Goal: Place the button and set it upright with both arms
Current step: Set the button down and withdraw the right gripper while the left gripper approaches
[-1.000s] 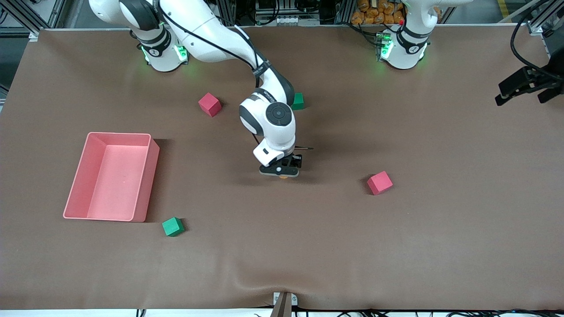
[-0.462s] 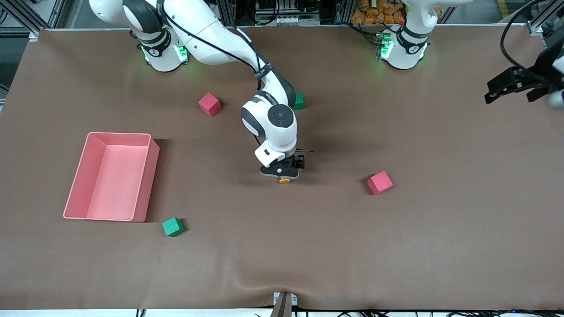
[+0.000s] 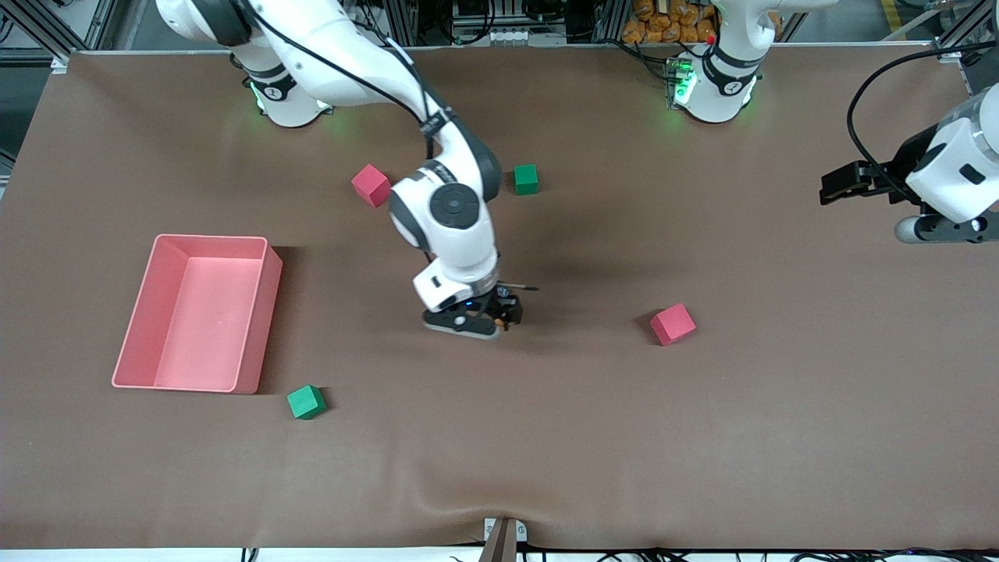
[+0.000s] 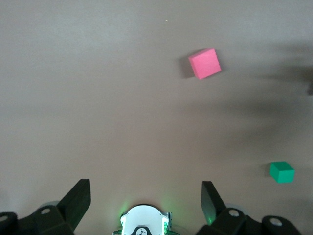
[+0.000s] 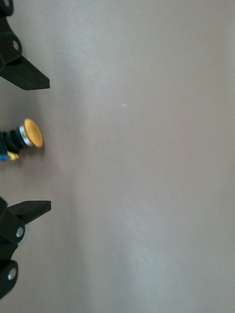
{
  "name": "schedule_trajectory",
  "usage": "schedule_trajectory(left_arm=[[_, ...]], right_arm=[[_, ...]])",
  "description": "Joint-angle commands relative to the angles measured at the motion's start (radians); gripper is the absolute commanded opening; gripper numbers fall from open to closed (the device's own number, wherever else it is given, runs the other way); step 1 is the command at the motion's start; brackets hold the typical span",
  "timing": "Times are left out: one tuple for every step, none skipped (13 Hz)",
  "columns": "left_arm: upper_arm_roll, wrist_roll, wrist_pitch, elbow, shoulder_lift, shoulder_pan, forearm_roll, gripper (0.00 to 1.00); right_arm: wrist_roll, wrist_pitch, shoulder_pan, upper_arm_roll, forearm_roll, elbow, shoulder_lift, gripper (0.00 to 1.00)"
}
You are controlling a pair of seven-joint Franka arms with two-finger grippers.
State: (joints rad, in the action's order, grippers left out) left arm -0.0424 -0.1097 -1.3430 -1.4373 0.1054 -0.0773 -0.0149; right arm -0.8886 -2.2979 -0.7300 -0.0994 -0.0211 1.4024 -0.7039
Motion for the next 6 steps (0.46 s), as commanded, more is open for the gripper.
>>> schedule_trajectory(left_arm=[[-0.023, -0.007, 0.025, 0.018, 0.008, -0.036, 0.001, 1.00], [-0.039, -0.008, 0.024, 0.018, 0.035, -0.048, 0.000, 1.00], [-0.057, -0.016, 0.021, 0.021, 0.074, -0.074, -0.002, 1.00], [-0.065, -0.019, 0.018, 0.021, 0.115, -0.105, -0.011, 1.00], [-0.065, -0.021, 0.012, 0.023, 0.161, -0.131, -0.040, 1.00], [-0.065, -0.021, -0.017, 0.026, 0.198, -0.150, -0.063, 1.00]], right_arm=[[0.216, -0.009, 0.087, 0.015, -0.005, 0.257, 0.212, 1.00], [0.273, -0.009, 0.119, 0.017, -0.003, 0.317, 0.265, 1.00], [0.330, -0.008, 0.151, 0.017, -0.003, 0.369, 0.309, 1.00], [0.403, -0.006, 0.190, 0.017, -0.003, 0.413, 0.351, 1.00], [0.481, -0.006, 0.223, 0.017, -0.002, 0.459, 0.391, 1.00], [0.538, -0.006, 0.260, 0.017, -0.002, 0.504, 0.427, 1.00]])
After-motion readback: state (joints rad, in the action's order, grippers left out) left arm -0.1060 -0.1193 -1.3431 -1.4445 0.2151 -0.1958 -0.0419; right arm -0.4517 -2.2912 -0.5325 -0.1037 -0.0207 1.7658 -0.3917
